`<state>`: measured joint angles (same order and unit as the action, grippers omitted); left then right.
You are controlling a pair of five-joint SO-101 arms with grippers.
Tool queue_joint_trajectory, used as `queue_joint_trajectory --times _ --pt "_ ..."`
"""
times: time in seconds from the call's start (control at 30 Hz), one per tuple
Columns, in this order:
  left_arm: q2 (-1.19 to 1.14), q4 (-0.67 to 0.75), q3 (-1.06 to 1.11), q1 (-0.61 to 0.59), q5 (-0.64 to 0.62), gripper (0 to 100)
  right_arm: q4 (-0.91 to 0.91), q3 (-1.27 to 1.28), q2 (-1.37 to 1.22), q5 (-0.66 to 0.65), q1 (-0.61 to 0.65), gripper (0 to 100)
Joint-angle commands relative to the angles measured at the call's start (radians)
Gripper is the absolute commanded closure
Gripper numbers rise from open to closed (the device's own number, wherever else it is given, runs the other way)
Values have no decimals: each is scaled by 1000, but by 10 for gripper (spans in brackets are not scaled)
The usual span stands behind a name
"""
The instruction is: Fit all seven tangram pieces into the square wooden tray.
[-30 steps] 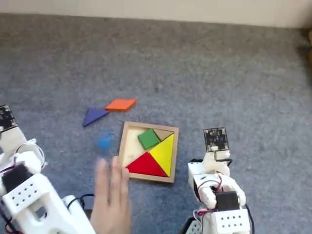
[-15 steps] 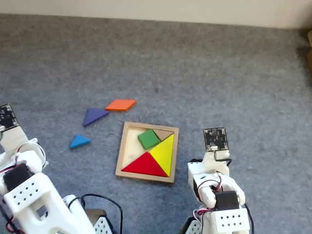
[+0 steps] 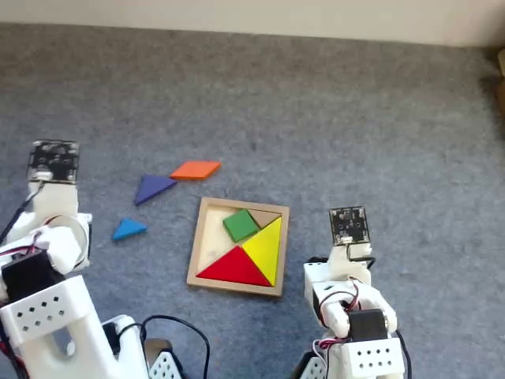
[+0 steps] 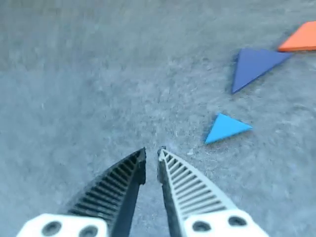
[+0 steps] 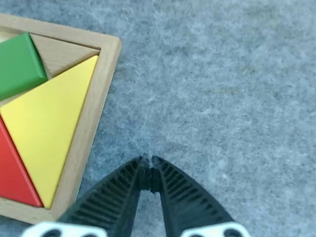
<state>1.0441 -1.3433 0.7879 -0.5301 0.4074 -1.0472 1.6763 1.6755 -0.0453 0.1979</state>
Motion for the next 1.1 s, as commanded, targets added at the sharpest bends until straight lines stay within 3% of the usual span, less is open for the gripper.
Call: queue_joint_trajectory --times 0.0,0.2,0.47,0.83,1.07 --pt "-62 -74 -136 54 75 918 -5 148 10 5 7 980" --pt "-381 -173 -357 81 226 812 -5 148 10 5 7 980" --pt "-654 -169 -458 88 612 779 -5 148 10 5 7 980" --pt "-897 -163 -458 242 689 780 -5 148 10 5 7 980" --pt "-1066 -14 -449 268 684 780 -5 148 10 5 7 980"
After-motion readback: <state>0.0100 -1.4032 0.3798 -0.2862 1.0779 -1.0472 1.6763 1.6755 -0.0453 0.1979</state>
